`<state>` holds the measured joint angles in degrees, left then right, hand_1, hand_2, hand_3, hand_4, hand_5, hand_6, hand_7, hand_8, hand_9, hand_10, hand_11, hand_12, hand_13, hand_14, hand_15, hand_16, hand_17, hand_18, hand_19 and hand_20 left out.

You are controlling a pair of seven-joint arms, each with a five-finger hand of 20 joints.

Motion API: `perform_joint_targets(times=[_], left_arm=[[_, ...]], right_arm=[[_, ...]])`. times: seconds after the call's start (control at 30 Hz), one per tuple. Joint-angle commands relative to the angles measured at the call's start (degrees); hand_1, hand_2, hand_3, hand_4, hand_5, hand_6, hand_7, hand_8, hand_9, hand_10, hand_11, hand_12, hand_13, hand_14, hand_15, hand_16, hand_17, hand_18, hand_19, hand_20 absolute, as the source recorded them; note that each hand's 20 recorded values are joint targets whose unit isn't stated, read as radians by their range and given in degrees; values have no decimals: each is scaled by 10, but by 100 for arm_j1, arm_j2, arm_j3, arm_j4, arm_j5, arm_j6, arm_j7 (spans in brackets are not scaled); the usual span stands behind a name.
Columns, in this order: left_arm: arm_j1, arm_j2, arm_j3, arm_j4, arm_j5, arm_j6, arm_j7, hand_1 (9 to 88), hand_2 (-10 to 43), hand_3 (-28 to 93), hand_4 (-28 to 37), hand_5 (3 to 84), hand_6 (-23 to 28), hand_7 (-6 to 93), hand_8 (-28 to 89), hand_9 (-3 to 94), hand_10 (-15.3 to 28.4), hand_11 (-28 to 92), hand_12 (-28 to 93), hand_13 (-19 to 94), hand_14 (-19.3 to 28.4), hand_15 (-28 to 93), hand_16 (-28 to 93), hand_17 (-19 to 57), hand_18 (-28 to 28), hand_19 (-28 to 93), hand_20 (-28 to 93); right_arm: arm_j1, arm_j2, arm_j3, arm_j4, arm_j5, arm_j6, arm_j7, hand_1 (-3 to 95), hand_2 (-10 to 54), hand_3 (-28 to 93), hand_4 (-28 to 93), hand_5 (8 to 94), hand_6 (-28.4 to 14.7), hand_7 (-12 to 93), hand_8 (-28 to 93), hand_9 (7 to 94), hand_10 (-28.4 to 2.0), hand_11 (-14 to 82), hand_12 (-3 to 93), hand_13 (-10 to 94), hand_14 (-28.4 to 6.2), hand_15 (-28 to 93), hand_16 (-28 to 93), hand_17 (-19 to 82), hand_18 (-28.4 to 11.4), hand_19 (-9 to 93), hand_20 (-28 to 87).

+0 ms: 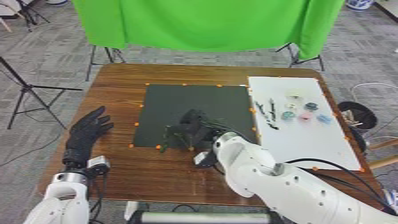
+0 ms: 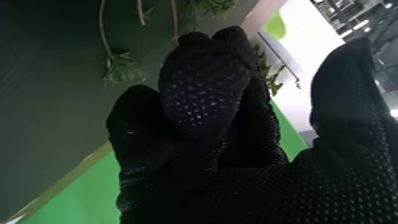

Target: Arrange flowers

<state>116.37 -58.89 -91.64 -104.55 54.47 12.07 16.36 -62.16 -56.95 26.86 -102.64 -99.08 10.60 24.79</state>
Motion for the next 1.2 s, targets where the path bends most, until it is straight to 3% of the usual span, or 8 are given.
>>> perform_joint_targets(times=[0.03, 0.3, 1.2], left_arm=[[83, -59, 69, 44, 10, -86, -55, 264, -95, 730, -262, 395, -2, 157, -87, 426, 120, 172, 111, 372, 166, 275, 11, 66, 153, 93, 205], [40, -47, 102, 65, 24, -111, -84, 263, -95, 729, -262, 395, -1, 158, -87, 426, 120, 172, 111, 372, 165, 274, 11, 66, 152, 93, 205], [25, -44, 135, 62, 28, -145, -133, 265, -95, 729, -259, 396, 0, 157, -86, 425, 119, 172, 111, 372, 166, 276, 11, 65, 152, 93, 205]], right_arm=[[98, 10, -26, 31, -140, 94, 145, 228, 81, 684, -117, 627, -15, 252, -74, 664, -133, 85, 90, 937, -43, 549, 237, 677, -121, 932, 429], [185, -28, -86, 44, -240, 384, 240, 224, 81, 682, -115, 628, -16, 252, -74, 664, -133, 85, 91, 937, -43, 547, 238, 676, -121, 932, 429], [288, 71, 49, -56, -352, 524, 90, 220, 75, 678, -115, 633, -16, 254, -74, 672, -135, 87, 94, 937, -44, 539, 243, 672, -124, 932, 426]])
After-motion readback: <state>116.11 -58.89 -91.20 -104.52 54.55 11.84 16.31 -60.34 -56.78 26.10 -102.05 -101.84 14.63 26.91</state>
